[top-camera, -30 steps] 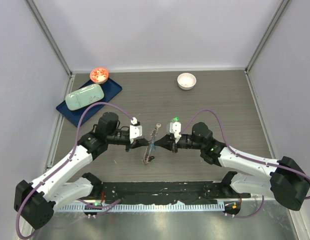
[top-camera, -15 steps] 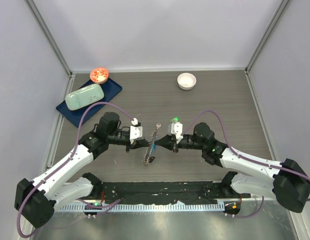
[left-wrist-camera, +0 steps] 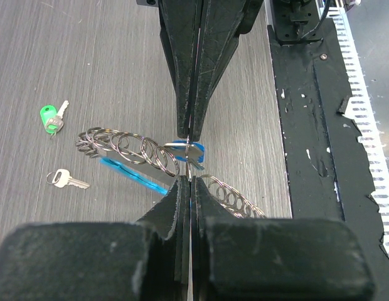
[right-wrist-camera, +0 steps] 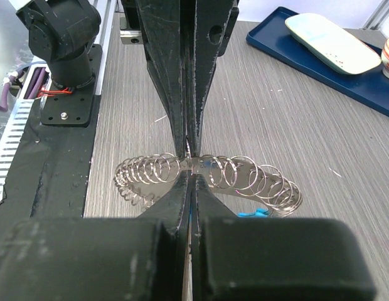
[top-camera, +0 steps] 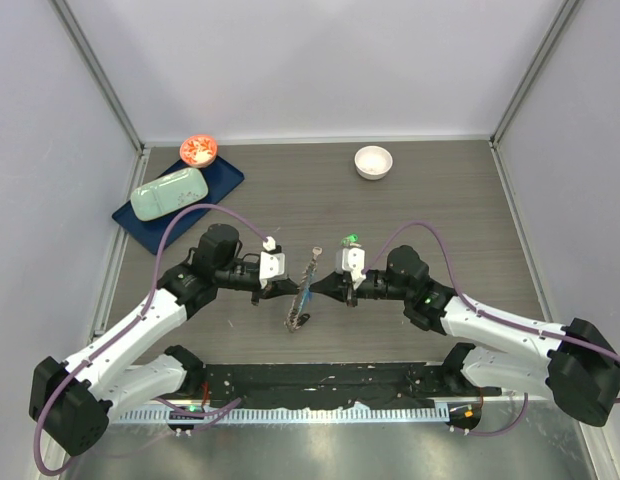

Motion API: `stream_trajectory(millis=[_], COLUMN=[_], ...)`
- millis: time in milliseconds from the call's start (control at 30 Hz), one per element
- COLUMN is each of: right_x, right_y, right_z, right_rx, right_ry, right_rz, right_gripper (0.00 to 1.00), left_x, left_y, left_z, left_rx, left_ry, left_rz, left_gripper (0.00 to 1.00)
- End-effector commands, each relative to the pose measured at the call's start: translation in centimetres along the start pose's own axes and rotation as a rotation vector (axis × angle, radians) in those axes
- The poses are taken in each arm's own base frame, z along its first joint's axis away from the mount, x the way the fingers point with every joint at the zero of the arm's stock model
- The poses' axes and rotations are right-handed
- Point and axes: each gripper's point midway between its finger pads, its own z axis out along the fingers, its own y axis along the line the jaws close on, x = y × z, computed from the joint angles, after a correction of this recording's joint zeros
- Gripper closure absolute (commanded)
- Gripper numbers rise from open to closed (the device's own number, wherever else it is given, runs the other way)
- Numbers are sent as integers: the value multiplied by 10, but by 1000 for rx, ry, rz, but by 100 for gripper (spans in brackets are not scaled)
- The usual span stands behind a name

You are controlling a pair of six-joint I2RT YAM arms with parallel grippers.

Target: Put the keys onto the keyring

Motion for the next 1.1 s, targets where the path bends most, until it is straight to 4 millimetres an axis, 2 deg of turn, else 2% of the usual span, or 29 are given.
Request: stream_trajectory(millis=[0,1067], right_x=[-23,-23], right_y=[1,10], right_z=[0,7], right_rx=[-10,-60], right_ry=[-58,-59], right_rz=[-54,-48], right_gripper=[99,99], left_x=[-17,-23], left_y=[-2,-11], left_z=[1,3], left_rx=[29,87], left_ry=[-51,-84], left_rz=[54,49], left_gripper=[100,100])
